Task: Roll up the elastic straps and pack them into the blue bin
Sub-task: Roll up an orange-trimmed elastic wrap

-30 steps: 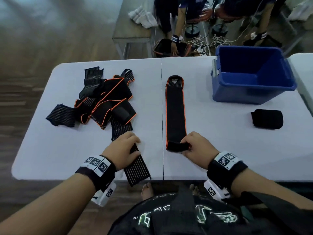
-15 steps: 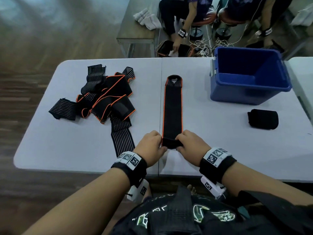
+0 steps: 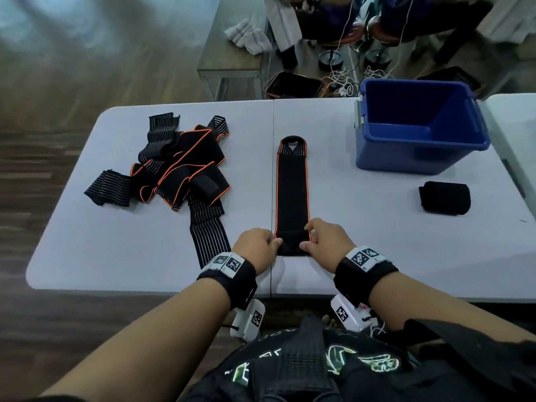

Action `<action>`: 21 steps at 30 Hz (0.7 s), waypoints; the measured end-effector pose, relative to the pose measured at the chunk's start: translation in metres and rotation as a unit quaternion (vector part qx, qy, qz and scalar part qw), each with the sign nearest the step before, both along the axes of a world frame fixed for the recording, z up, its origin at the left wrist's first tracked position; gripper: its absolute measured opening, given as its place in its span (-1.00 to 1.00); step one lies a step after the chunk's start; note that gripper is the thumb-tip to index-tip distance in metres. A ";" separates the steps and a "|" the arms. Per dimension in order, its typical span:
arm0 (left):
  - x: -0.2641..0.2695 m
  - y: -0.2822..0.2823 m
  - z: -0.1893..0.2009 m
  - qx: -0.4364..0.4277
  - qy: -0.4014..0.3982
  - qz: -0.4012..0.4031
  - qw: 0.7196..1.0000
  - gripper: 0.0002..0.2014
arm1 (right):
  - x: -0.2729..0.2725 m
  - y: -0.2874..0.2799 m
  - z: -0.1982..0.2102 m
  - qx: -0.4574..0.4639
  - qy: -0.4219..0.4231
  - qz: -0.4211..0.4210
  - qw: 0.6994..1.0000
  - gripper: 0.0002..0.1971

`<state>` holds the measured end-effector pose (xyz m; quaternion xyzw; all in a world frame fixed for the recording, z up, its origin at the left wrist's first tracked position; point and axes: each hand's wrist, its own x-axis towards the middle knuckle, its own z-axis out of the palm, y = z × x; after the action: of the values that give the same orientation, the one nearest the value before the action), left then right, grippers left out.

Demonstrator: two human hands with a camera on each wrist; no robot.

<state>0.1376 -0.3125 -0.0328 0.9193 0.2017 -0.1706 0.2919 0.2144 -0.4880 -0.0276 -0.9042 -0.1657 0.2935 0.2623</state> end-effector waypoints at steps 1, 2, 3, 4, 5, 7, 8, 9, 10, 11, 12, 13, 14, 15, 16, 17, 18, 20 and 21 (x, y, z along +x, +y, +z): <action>0.001 -0.001 0.000 0.006 0.001 0.004 1.000 -0.64 | -0.001 0.001 0.000 -0.008 -0.004 0.005 1.000 -0.60; 0.001 -0.001 0.001 0.014 -0.003 0.010 1.000 -0.68 | -0.001 0.002 0.001 -0.017 -0.010 0.011 1.000 -0.59; 0.001 -0.001 0.001 0.015 -0.011 0.022 1.000 -0.74 | -0.002 0.003 0.002 -0.025 -0.016 0.019 0.999 -0.58; 0.000 0.000 0.003 0.008 -0.025 0.036 0.999 -0.80 | -0.002 0.005 0.003 -0.035 -0.024 0.028 0.999 -0.57; -0.002 0.001 0.005 -0.003 -0.041 0.043 0.998 -0.80 | -0.003 0.006 0.005 -0.046 -0.032 0.038 0.998 -0.56; -0.003 0.002 0.006 -0.015 -0.070 0.018 0.997 -0.76 | -0.004 0.007 0.006 -0.060 -0.044 0.050 0.996 -0.53; -0.003 0.003 0.006 -0.009 -0.081 -0.007 0.997 -0.78 | -0.006 0.007 0.005 -0.055 -0.050 0.049 0.996 -0.52; -0.002 0.003 0.005 0.008 -0.085 -0.037 0.996 -0.81 | -0.008 0.007 0.004 -0.044 -0.057 0.044 0.996 -0.54; -0.002 0.002 0.005 0.031 -0.089 -0.067 0.993 -0.82 | -0.011 0.006 0.003 -0.033 -0.066 0.043 0.996 -0.57; -0.001 0.002 0.004 0.055 -0.092 -0.094 0.990 -0.79 | -0.013 0.006 0.002 -0.026 -0.081 0.048 0.995 -0.61; -0.001 0.002 0.003 0.069 -0.098 -0.113 0.986 -0.76 | -0.015 0.006 0.000 -0.025 -0.094 0.056 0.994 -0.64; -0.001 0.002 0.003 0.078 -0.103 -0.127 0.983 -0.74 | -0.016 0.006 -0.002 -0.024 -0.105 0.065 0.992 -0.66; -0.003 0.002 0.003 0.087 -0.108 -0.144 0.980 -0.73 | -0.017 0.006 -0.003 -0.026 -0.114 0.073 0.990 -0.67; -0.005 0.002 0.003 0.100 -0.108 -0.161 0.976 -0.72 | -0.018 0.005 -0.004 -0.029 -0.125 0.083 0.988 -0.68; -0.008 0.002 0.003 0.113 -0.108 -0.175 0.972 -0.71 | -0.018 0.005 -0.005 -0.036 -0.137 0.096 0.985 -0.70; -0.011 0.002 0.003 0.124 -0.105 -0.185 0.969 -0.68 | -0.019 0.004 -0.005 -0.048 -0.150 0.111 0.981 -0.71; -0.013 0.002 0.003 0.129 -0.100 -0.190 0.968 -0.64 | -0.020 0.003 -0.005 -0.061 -0.159 0.125 0.977 -0.71; -0.017 0.003 0.001 0.123 -0.086 -0.194 0.969 -0.53 | -0.022 0.001 -0.001 -0.078 -0.155 0.146 0.974 -0.60; -0.018 0.003 0.000 0.119 -0.079 -0.191 0.971 -0.48 | -0.021 -0.001 -0.001 -0.084 -0.145 0.158 0.973 -0.51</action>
<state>0.1198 -0.3093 -0.0327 0.9795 0.0176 -0.1250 0.1570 0.1930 -0.4892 -0.0281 -0.9182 -0.3178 0.2096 0.1091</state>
